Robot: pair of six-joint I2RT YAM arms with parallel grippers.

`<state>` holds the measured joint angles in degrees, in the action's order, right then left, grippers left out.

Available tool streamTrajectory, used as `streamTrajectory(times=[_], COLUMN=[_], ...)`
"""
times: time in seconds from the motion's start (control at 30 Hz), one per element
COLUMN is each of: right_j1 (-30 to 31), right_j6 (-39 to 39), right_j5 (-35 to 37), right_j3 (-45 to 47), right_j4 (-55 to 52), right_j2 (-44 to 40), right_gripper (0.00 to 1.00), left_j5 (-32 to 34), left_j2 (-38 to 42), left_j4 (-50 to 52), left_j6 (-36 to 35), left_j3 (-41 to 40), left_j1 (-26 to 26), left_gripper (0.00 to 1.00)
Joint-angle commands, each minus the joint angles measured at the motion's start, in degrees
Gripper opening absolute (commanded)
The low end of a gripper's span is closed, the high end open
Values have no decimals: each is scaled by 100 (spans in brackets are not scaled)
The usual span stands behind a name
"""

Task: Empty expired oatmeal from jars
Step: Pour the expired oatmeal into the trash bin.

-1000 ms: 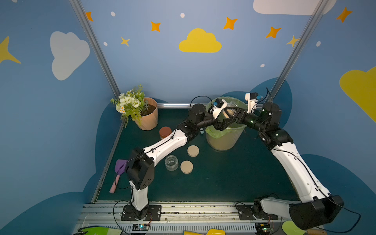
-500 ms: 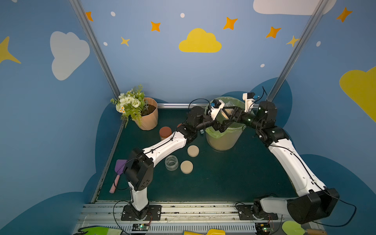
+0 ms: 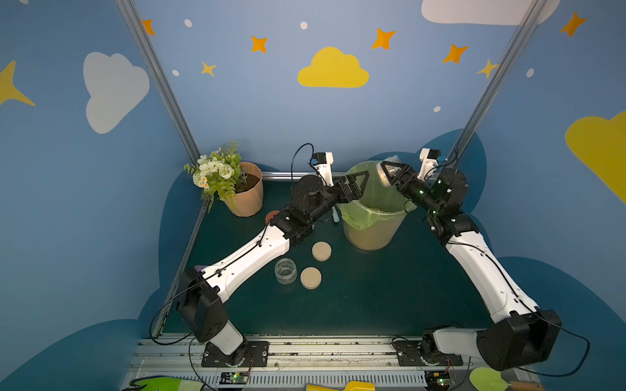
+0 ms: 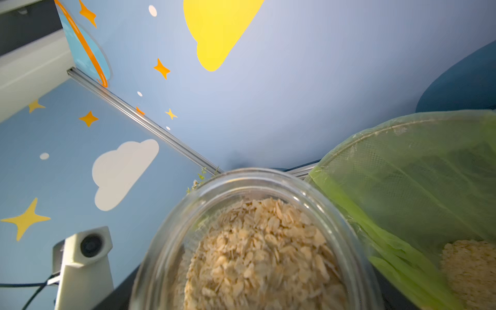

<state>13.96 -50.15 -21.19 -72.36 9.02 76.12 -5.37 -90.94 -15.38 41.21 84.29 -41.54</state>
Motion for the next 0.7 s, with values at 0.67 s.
streamTrajectory(times=[0.67], right_j1=[806], right_j6=[-1580], right_j5=[1949], right_j3=[1219], right_j4=[2307], right_j2=[-360], right_gripper=[18], left_j5=[500], left_j2=[-921], left_j4=[-1661], left_j6=[4665], left_j3=[-267], left_j1=[-452], left_gripper=[100])
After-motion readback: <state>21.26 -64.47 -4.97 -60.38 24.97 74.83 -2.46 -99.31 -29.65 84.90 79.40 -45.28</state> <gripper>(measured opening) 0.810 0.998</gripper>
